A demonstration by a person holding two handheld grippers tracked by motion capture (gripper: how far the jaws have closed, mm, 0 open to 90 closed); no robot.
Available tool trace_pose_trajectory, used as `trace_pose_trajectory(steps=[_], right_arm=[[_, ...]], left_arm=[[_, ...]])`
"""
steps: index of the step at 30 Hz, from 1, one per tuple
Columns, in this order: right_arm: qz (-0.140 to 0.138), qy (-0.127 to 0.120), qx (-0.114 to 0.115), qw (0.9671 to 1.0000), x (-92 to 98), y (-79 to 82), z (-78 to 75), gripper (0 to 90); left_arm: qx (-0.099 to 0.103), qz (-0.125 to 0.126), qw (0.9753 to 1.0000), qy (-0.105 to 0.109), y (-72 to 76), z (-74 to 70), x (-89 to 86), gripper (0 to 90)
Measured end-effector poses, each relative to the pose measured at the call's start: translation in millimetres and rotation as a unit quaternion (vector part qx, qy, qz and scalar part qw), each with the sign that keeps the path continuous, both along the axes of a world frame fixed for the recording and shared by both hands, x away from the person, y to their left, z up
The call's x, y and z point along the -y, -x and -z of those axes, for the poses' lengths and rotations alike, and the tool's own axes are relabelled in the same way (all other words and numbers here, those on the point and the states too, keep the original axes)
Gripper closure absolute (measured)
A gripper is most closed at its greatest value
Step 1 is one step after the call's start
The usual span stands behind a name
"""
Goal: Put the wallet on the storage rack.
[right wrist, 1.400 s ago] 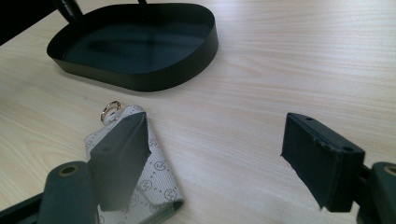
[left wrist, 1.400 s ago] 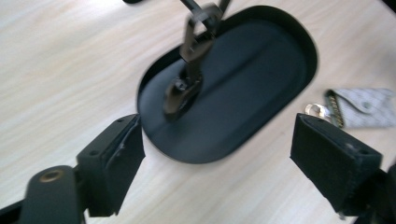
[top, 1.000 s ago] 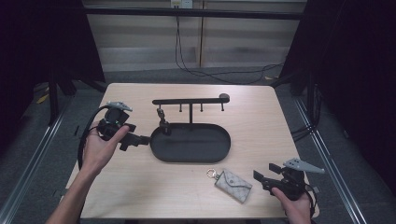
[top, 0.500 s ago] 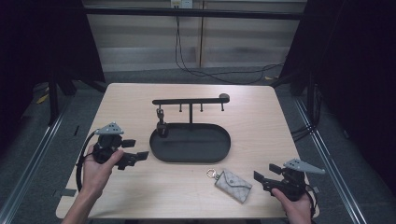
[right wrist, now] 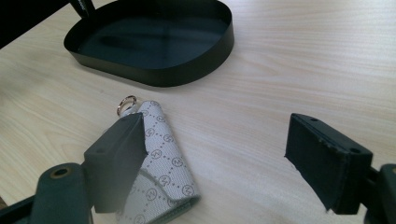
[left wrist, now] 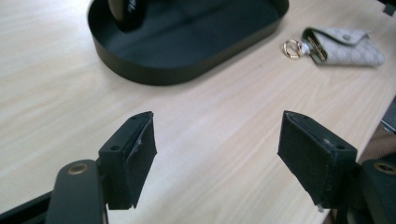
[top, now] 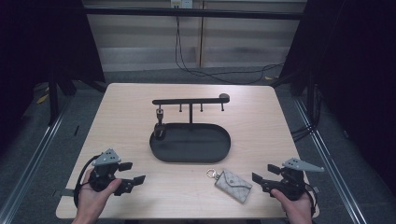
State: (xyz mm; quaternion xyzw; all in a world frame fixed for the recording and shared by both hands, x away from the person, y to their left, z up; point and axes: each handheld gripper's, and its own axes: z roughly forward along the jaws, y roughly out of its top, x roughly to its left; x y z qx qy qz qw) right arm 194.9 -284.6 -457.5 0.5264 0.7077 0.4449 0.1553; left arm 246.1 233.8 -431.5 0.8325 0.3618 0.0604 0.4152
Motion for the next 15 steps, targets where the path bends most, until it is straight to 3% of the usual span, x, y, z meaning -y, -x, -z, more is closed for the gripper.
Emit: trace_pose_trajectory(steps=[4, 7, 9, 10, 13, 15], right_arm=[[-0.008, 0.007, 0.006, 0.9999, -2.5, -0.4, -3.4, 21.7], [-0.028, -0.009, 0.000, 0.9996, -2.8, -2.8, -8.6, 25.0], [-0.042, -0.011, -0.003, 0.9990, -4.6, -4.1, -12.6, 25.3], [-0.045, -0.005, -0.005, 0.9990, -6.4, -4.3, -14.6, 25.4], [-0.055, -0.005, -0.009, 0.9984, -10.8, -7.1, -18.3, 25.4], [-0.057, 0.014, -0.009, 0.9982, -15.4, -9.2, -21.1, 26.0]], left_arm=[[-0.006, -0.005, 0.9997, 0.022, 10.9, 9.1, -4.0, 27.1], [-0.027, -0.007, 0.9986, 0.045, 15.3, 15.7, -5.5, 26.0], [-0.024, -0.004, 0.9990, 0.037, 17.0, 17.2, -3.9, 26.0], [-0.016, 0.000, 0.9997, 0.018, 21.6, 19.2, 0.3, 26.0], [-0.014, 0.014, 0.9997, 0.016, 26.3, 21.0, 4.0, 25.8], [-0.003, 0.019, 0.9996, 0.018, 29.6, 19.6, 4.5, 24.1]])
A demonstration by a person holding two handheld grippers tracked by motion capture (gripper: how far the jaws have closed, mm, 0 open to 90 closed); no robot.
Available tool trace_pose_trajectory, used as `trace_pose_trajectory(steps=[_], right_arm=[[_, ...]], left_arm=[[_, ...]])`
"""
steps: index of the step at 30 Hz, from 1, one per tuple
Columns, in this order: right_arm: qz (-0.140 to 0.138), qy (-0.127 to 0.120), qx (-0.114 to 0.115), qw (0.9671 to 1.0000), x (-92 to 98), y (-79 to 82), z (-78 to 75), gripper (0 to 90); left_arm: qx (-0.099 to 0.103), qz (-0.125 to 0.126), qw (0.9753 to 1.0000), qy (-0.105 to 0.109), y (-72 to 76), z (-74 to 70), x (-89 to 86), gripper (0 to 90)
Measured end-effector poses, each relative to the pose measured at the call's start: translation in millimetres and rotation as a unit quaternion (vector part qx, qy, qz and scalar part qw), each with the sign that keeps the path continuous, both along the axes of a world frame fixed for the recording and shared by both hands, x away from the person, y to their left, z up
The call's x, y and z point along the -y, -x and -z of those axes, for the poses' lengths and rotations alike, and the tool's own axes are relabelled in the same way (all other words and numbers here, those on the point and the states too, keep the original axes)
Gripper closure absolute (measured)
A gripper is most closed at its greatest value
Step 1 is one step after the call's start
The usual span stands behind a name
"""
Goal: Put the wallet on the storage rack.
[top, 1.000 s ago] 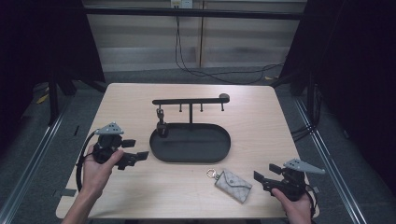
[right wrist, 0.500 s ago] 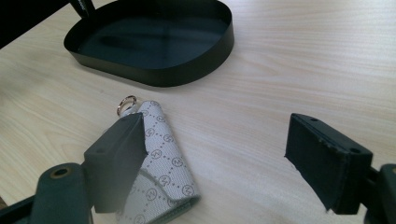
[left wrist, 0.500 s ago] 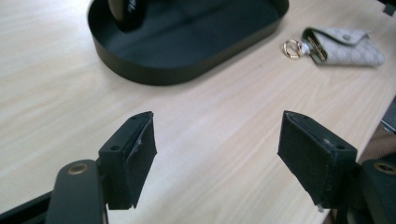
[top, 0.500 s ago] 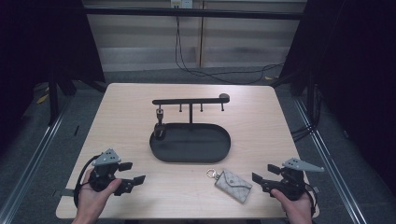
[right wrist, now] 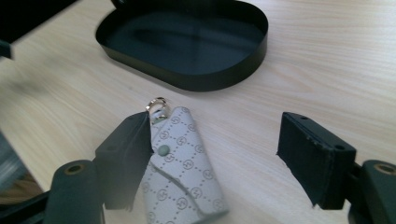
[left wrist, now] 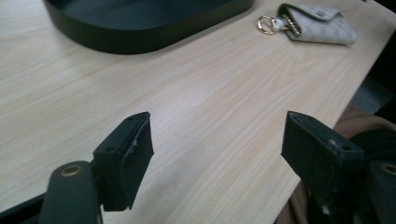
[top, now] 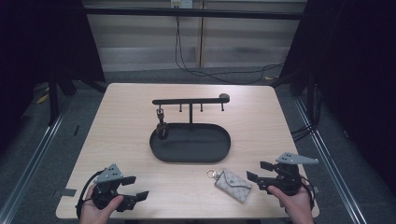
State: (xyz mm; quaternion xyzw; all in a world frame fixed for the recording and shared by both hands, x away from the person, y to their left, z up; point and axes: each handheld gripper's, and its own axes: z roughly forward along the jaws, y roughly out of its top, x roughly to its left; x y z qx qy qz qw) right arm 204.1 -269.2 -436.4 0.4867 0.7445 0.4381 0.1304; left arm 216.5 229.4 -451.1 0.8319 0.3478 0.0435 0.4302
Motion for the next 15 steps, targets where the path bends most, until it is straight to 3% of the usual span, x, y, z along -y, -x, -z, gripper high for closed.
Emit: trace_pose_trajectory(steps=[2, 4, 6, 8, 10, 11, 12, 15], right_arm=[[-0.005, 0.025, -0.006, 0.9997, -6.8, -2.3, -3.3, 26.1], [-0.032, 0.036, -0.023, 0.9986, -13.4, -4.6, -6.4, 26.1], [-0.037, 0.048, -0.030, 0.9977, -17.3, -6.2, -7.4, 25.9], [-0.050, 0.065, -0.060, 0.9948, -27.6, -12.1, -8.0, 24.7], [-0.063, 0.077, -0.079, 0.9919, -33.6, -17.3, -5.9, 24.3], [-0.069, 0.084, -0.088, 0.9902, -36.2, -19.8, -4.6, 24.4], [-0.076, 0.087, -0.098, 0.9885, -38.9, -22.5, -3.3, 24.3], [-0.093, 0.102, -0.118, 0.9833, -46.4, -28.7, -0.6, 23.9]], left_arm=[[0.001, 0.000, 1.0000, 0.007, 1.6, -0.1, -1.8, 23.3], [0.002, -0.001, 0.9999, 0.015, 3.1, 1.7, -3.4, 22.7], [0.003, 0.002, 0.9999, 0.016, 2.5, 2.9, -4.6, 21.6], [-0.005, 0.004, 0.9997, 0.022, -1.2, 7.1, -7.7, 20.8], [-0.006, 0.004, 0.9998, 0.019, -3.2, 8.5, -9.1, 20.7], [-0.012, -0.002, 0.9999, 0.005, -6.3, 10.9, -10.7, 20.7], [-0.013, -0.011, 0.9998, 0.003, -6.9, 11.4, -11.4, 20.7], [-0.013, -0.006, 0.9999, 0.008, -7.3, 10.0, -11.9, 20.7]])
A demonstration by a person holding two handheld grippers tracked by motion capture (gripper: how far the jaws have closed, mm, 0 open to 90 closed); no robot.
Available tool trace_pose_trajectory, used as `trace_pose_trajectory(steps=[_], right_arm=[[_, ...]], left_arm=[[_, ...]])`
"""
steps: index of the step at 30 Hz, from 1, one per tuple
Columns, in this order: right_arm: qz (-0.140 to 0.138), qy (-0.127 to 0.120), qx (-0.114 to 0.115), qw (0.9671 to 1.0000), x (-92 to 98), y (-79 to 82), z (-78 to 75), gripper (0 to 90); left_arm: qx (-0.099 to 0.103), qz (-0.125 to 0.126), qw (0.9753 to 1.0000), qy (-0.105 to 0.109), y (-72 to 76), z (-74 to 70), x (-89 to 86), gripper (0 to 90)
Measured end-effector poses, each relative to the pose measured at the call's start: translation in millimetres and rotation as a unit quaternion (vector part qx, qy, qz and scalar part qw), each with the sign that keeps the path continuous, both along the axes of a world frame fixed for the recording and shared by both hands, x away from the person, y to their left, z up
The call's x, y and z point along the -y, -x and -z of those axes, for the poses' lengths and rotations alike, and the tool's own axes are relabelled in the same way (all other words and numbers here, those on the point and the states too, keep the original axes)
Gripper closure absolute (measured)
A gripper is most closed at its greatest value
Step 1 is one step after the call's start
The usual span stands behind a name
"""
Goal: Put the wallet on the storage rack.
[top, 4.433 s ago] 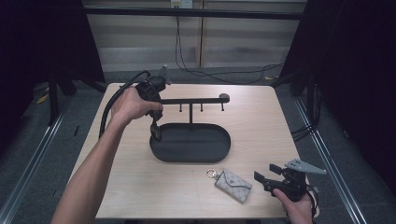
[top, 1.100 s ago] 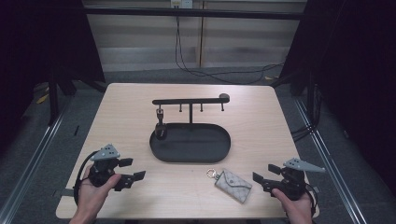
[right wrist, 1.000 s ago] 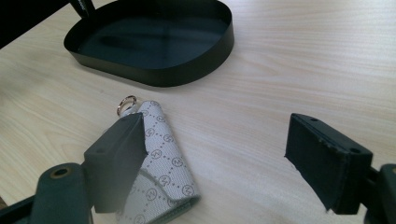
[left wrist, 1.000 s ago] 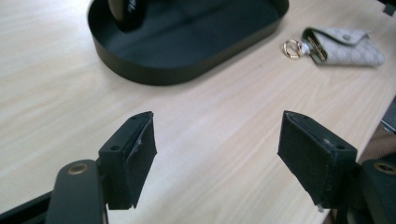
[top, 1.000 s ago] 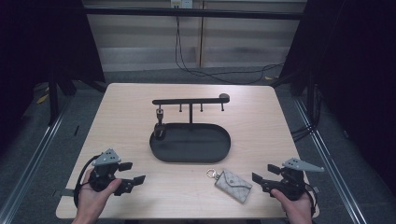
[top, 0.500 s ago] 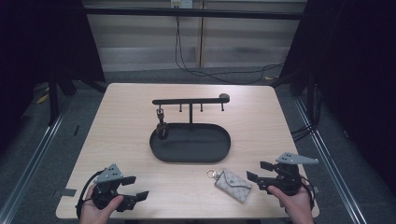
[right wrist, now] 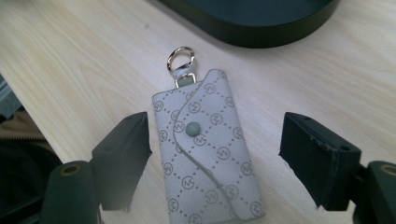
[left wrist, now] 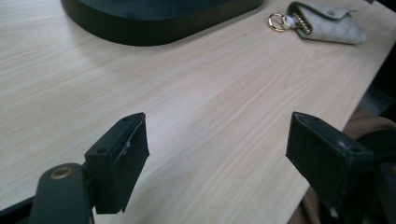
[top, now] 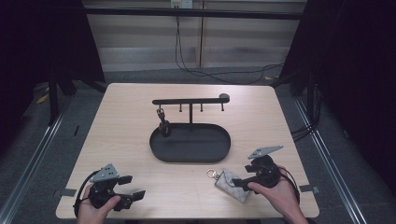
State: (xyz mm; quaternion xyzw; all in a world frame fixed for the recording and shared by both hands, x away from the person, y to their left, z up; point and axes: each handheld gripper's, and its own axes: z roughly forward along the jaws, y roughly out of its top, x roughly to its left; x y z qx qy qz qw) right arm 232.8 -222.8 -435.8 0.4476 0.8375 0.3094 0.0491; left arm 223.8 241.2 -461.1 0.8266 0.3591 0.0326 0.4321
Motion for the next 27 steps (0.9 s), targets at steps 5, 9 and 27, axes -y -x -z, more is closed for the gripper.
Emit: trace_pose_trajectory(steps=[5, 9, 27], right_arm=[[-0.024, 0.018, -0.025, 0.9992, -8.9, -5.8, 2.2, 24.3], [-0.038, 0.031, -0.050, 0.9975, -14.0, -10.8, 3.9, 23.6], [-0.055, 0.086, -0.113, 0.9883, -25.7, -31.4, 17.6, 26.3]], left_arm=[[0.005, 0.001, 1.0000, 0.006, 0.2, -1.5, -2.0, 20.7], [0.003, 0.001, 1.0000, 0.008, -0.4, -1.3, -3.2, 20.8], [0.001, 0.012, 0.9999, 0.007, 0.3, -1.8, -0.5, 17.9]])
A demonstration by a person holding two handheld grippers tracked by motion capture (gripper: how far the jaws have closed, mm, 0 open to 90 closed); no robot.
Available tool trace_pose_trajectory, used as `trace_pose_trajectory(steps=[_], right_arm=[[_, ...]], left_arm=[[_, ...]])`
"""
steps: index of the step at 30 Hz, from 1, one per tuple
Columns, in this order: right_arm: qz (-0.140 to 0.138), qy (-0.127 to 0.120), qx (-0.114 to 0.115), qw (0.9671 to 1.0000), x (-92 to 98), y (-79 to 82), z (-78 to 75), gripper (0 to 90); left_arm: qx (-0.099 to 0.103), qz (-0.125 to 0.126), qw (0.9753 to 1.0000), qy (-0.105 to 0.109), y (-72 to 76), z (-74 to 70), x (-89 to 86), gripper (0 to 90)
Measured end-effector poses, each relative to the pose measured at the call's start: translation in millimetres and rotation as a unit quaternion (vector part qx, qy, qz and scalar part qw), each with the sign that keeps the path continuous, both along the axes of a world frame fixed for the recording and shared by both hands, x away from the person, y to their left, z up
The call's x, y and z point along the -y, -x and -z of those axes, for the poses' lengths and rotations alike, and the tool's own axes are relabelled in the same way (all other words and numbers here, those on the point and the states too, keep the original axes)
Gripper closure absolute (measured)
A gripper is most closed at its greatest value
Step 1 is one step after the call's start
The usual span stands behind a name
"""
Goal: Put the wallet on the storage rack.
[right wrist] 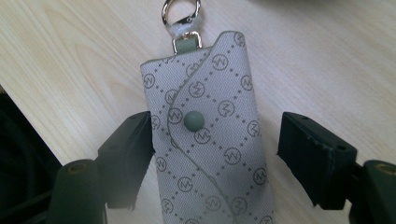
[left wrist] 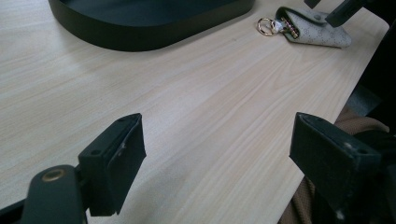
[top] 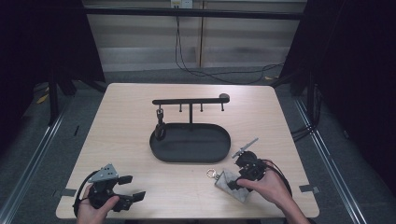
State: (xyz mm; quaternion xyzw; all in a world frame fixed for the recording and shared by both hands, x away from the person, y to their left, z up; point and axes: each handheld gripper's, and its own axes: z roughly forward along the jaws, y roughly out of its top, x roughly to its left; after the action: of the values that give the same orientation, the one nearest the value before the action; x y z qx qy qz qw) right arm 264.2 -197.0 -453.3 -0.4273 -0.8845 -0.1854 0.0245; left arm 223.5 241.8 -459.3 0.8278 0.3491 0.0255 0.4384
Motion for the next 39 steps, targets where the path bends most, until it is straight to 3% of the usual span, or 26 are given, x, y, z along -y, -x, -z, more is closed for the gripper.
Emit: trace_pose_trajectory(steps=[15, 39], right_arm=[[-0.019, 0.030, -0.025, 0.9991, -9.9, -0.4, 10.9, 27.0], [-0.030, 0.059, -0.030, 0.9973, -20.1, -1.5, 15.8, 26.6]], left_arm=[[-0.011, 0.007, 0.9999, -0.005, -1.6, 2.3, 1.4, 17.9], [-0.014, 0.001, 0.9999, -0.003, -2.9, 2.0, -1.7, 17.9]])
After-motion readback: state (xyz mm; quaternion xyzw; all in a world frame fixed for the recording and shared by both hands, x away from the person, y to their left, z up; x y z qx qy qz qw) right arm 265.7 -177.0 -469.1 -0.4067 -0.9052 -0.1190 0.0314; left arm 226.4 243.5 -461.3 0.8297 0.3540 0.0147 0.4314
